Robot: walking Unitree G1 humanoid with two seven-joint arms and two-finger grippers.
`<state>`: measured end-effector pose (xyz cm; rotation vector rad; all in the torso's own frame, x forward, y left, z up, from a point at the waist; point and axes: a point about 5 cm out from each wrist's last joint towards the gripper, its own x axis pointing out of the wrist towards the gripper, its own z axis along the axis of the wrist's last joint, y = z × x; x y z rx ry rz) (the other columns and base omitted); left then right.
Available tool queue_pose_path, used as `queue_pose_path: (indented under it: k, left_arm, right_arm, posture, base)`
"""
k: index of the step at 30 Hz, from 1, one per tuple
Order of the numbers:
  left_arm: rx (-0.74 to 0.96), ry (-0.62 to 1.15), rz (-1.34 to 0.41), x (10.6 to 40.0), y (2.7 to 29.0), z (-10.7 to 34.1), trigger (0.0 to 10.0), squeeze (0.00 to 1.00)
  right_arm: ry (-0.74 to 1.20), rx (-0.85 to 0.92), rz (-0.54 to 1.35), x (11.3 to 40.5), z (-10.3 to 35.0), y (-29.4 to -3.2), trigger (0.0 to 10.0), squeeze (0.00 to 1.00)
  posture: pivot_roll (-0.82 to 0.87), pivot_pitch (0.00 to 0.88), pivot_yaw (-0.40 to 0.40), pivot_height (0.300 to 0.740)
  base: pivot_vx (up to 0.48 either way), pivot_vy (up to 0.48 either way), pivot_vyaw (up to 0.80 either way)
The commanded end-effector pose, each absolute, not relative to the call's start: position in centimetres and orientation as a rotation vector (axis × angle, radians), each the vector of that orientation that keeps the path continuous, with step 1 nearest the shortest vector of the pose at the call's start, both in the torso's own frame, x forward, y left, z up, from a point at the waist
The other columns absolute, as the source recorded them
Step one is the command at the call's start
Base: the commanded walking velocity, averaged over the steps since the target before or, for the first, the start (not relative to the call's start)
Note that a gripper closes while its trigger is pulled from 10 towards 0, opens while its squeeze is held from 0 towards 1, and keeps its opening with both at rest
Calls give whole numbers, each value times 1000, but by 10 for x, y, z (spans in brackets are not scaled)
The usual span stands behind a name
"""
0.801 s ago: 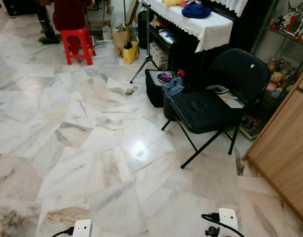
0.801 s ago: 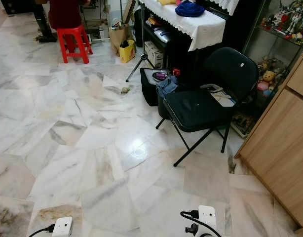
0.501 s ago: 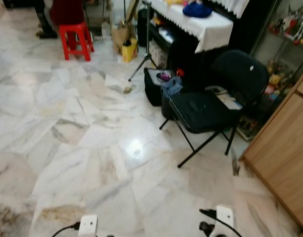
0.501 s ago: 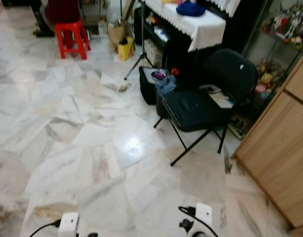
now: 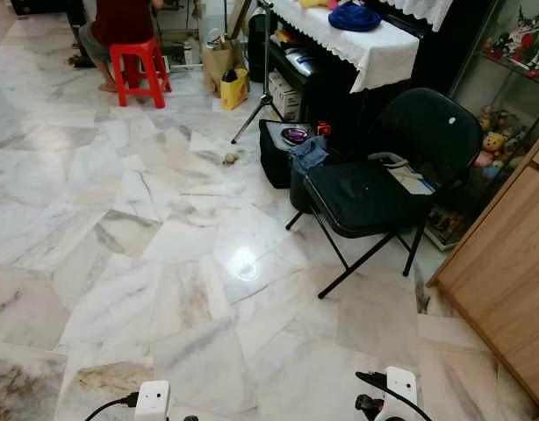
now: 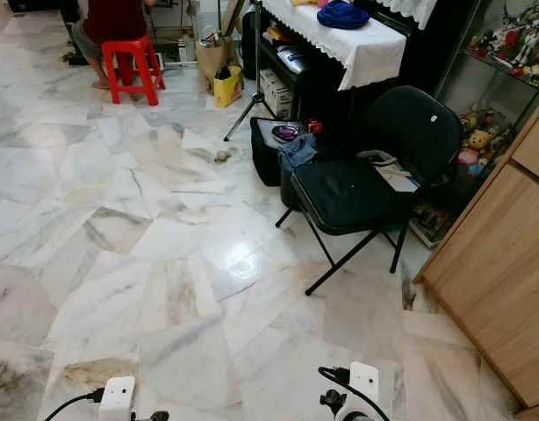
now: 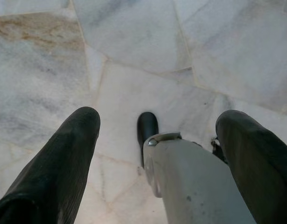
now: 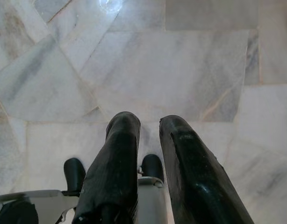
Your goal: Hang keys on a hook
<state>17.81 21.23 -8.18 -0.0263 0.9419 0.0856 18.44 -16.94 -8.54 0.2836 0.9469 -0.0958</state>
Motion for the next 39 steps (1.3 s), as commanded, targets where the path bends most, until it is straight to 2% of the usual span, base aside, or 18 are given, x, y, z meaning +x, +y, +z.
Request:
queue_pose_path:
  k: [1, 39]
  left_arm:
    - [2, 959, 81, 176, 214, -82, 10000, 0]
    - [86, 917, 47, 184, 213, -78, 10000, 0]
  right_arm:
    - [975, 270, -97, 180, -88, -170, 10000, 0]
    - [986, 263, -104, 178, -89, -170, 10000, 0]
  posture:
    - [61, 0, -54, 740]
    - [71, 0, -51, 740]
  base:
    - [0, 0, -656]
    - [0, -28, -735]
